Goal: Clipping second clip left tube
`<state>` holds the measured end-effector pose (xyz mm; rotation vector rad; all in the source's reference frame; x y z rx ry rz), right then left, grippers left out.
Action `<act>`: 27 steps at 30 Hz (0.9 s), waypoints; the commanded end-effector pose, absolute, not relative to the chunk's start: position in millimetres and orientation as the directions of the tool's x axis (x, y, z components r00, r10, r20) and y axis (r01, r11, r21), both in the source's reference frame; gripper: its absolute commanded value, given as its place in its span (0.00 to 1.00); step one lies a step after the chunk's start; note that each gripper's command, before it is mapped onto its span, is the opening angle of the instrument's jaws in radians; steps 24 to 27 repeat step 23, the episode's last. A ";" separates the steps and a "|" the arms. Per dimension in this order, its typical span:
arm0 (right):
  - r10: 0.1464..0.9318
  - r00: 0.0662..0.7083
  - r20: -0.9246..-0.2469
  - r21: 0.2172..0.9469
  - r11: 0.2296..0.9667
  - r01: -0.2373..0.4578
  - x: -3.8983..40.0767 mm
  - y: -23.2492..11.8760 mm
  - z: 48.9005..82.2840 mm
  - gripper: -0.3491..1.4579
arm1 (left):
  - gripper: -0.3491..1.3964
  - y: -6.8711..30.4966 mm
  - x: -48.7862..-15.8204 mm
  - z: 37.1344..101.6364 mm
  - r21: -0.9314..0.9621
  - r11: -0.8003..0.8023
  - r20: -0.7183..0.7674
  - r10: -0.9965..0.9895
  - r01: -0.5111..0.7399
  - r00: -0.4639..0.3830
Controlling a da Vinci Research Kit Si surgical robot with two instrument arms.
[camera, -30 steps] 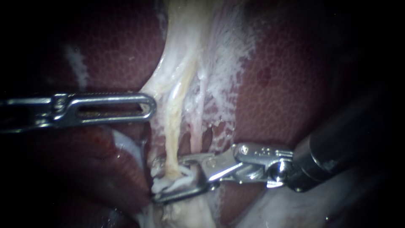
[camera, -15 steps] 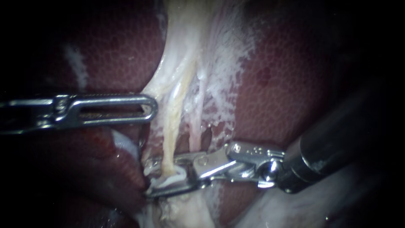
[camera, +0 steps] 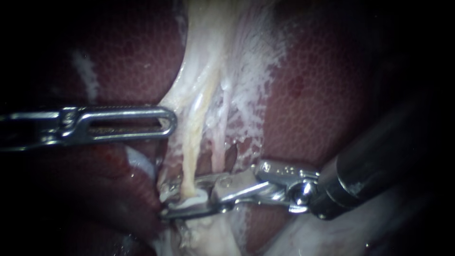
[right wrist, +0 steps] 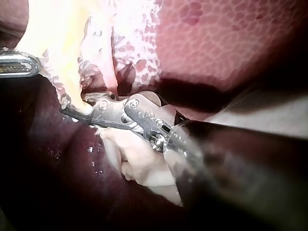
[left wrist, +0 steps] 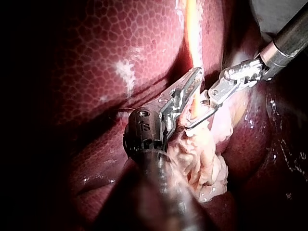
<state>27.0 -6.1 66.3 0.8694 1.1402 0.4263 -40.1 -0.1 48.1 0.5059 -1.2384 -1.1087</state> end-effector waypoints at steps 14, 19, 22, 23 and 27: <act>0.693 0.386 -0.609 0.779 0.615 0.124 26.6 -6.1 66.7 0.00 | 0.00 -0.1 -40.0 48.0 0.817 0.426 0.486 -0.871 0.388 -0.067; 0.692 0.386 -0.610 0.778 0.616 0.125 26.6 -6.2 66.8 0.00 | 0.00 -0.1 -40.0 48.0 0.817 0.426 0.486 -0.871 0.388 -0.067; 0.692 0.386 -0.610 0.778 0.616 0.125 26.5 -6.2 66.8 0.00 | 0.00 -0.1 -40.1 48.0 0.817 0.426 0.486 -0.871 0.388 -0.067; 0.692 0.386 -0.610 0.778 0.616 0.125 26.5 -6.2 66.8 0.00 | 0.00 -0.1 -40.1 48.0 0.817 0.426 0.486 -0.871 0.388 -0.067; 0.692 0.386 -0.610 0.778 0.616 0.125 26.5 -6.2 66.8 0.00 | 0.00 -0.1 -40.1 48.0 0.817 0.426 0.486 -0.871 0.388 -0.067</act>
